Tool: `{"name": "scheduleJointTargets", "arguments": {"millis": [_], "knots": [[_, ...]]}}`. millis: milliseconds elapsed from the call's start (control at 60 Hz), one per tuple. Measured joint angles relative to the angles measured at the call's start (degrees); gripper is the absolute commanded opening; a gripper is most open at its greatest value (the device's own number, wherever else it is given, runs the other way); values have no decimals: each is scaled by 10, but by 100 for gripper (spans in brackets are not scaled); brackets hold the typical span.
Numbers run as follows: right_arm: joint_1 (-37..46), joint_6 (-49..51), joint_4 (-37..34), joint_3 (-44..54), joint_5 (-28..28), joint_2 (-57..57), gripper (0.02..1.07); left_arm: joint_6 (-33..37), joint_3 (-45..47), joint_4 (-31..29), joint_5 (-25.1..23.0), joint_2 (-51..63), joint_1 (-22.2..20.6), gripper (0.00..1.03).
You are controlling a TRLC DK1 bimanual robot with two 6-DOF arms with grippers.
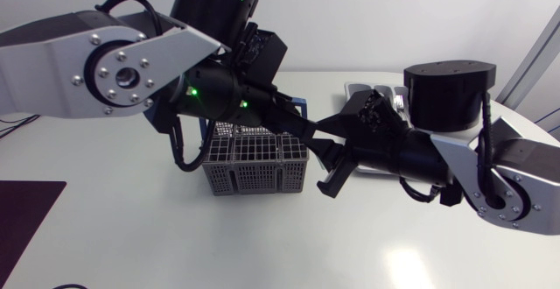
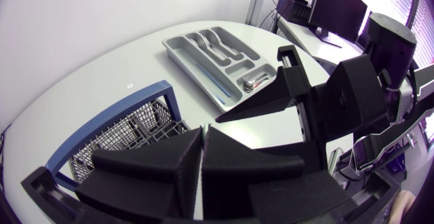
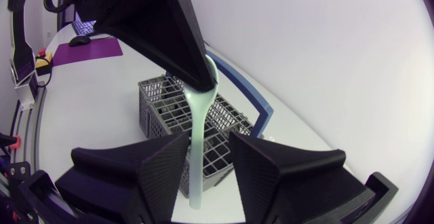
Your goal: Unload the cutlery basket into the drawer organizer.
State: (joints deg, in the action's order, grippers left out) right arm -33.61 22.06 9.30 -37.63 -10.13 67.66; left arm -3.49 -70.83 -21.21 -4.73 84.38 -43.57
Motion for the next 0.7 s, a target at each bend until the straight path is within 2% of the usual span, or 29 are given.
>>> {"name": "scheduleJointTargets", "arguments": {"millis": [183,267,517,567,600,700], "knots": [[-6,0,2,-3,2,3,22,0,-1,-2,-4,0,-1,15],[-9,0,2,-3,2,6,8,0,-1,-3,-4,0,-1,15],[-16,-7,-3,-7,3,14,7,-2,-1,-9,-4,0,-1,17],[-16,-7,-5,-7,0,14,7,-6,-1,-11,-4,0,-1,23],[-16,-7,-7,-7,-1,14,7,-7,-1,-12,-5,0,0,30],[-16,-7,-20,-7,-15,11,7,-9,-1,-14,-12,0,0,67]]}}
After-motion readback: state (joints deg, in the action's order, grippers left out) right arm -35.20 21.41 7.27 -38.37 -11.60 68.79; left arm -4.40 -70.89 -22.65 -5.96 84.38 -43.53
